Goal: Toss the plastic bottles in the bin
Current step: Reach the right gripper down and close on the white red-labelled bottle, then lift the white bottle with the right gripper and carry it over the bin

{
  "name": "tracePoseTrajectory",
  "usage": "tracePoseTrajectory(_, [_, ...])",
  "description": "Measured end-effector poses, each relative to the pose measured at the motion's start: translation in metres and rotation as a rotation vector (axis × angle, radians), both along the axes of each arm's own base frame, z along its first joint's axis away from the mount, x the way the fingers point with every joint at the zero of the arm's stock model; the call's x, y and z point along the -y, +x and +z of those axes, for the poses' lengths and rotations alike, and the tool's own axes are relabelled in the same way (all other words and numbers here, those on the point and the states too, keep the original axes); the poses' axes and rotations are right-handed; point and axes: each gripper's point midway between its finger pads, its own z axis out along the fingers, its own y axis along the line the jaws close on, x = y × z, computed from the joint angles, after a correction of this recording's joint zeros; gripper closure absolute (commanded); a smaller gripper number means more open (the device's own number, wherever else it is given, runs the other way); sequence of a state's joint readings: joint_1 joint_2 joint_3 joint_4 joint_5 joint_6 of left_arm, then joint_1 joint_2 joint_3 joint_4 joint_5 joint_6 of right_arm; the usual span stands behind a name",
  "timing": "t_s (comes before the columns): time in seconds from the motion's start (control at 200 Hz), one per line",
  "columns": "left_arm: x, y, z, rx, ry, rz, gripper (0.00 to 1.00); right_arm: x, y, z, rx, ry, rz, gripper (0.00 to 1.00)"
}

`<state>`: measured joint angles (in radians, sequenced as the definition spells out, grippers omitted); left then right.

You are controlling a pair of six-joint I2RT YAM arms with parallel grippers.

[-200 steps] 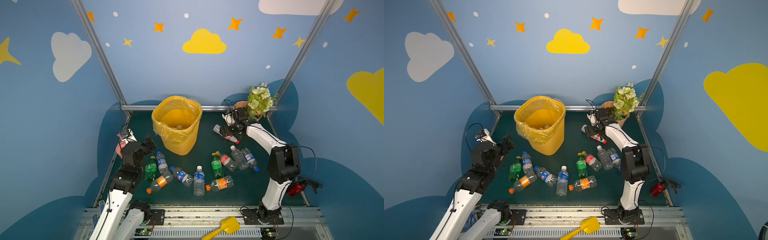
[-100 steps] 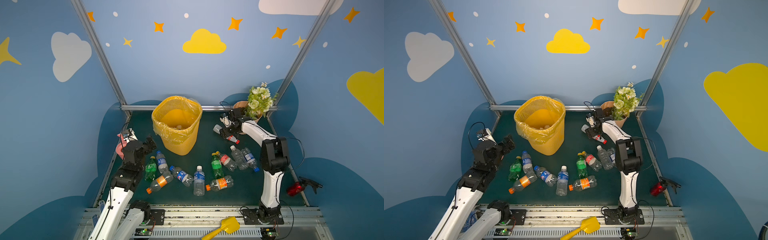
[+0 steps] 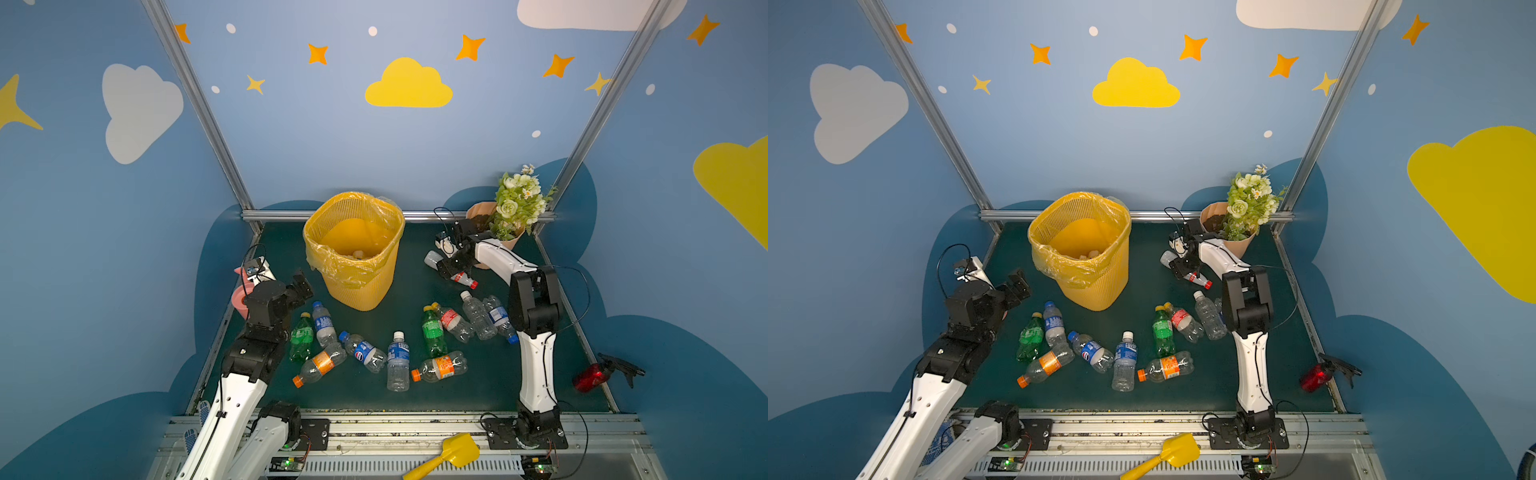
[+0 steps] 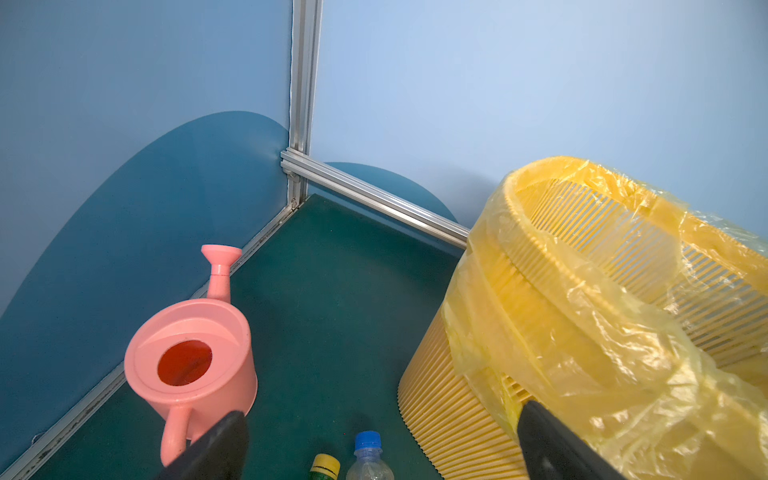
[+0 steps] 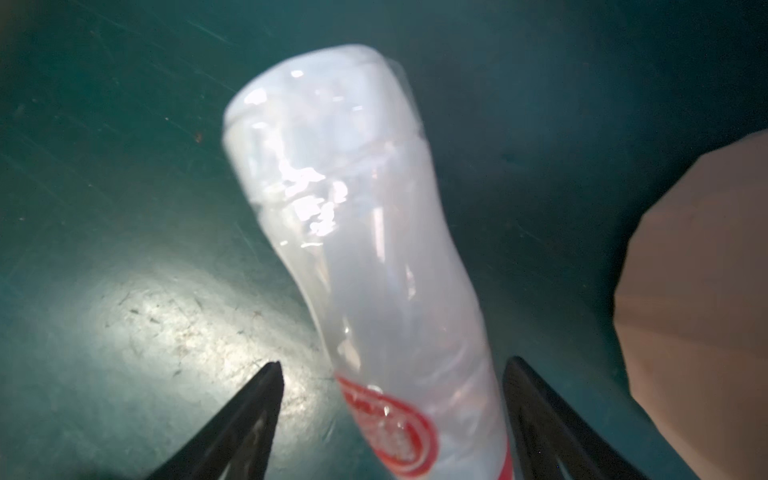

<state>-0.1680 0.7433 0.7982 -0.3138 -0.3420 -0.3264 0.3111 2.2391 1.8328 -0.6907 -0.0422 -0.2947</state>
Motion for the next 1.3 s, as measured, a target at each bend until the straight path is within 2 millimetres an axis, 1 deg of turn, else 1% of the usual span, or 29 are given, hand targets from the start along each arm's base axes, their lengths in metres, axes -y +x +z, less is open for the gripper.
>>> tracePoseTrajectory(0.165, [-0.001,-0.002,0.000,0.002,0.000,0.001,0.00,-0.003,0.004,-0.007,-0.018,0.001,0.004,0.23])
tracePoseTrajectory(0.255, [-0.001,-0.003,-0.001,0.004,0.001,0.004,0.00,-0.006,0.003,-0.007,-0.022,0.004,0.011,0.27])
tracePoseTrajectory(0.335, [-0.002,-0.005,0.000,0.007,0.001,0.006,0.00,-0.008,0.003,-0.007,-0.022,0.004,0.013,0.27])
tracePoseTrajectory(0.501, [-0.002,-0.006,0.001,0.014,0.001,0.008,0.00,-0.012,0.007,-0.008,-0.016,-0.002,0.034,0.37])
tracePoseTrajectory(0.686, [-0.003,-0.008,0.001,0.013,0.002,0.011,0.00,-0.012,0.007,-0.010,-0.018,-0.010,0.051,0.32])
tracePoseTrajectory(0.891, [-0.004,-0.010,-0.002,0.005,0.004,0.011,0.00,-0.012,0.004,-0.018,-0.038,-0.029,0.067,0.32])
tracePoseTrajectory(1.056, [-0.004,-0.011,-0.001,0.010,0.003,0.012,0.00,-0.011,0.002,-0.023,-0.050,-0.035,0.073,0.37])
tracePoseTrajectory(1.301, [-0.004,-0.012,-0.002,0.005,0.004,0.014,0.00,-0.014,0.006,-0.018,-0.030,-0.030,0.078,0.52])
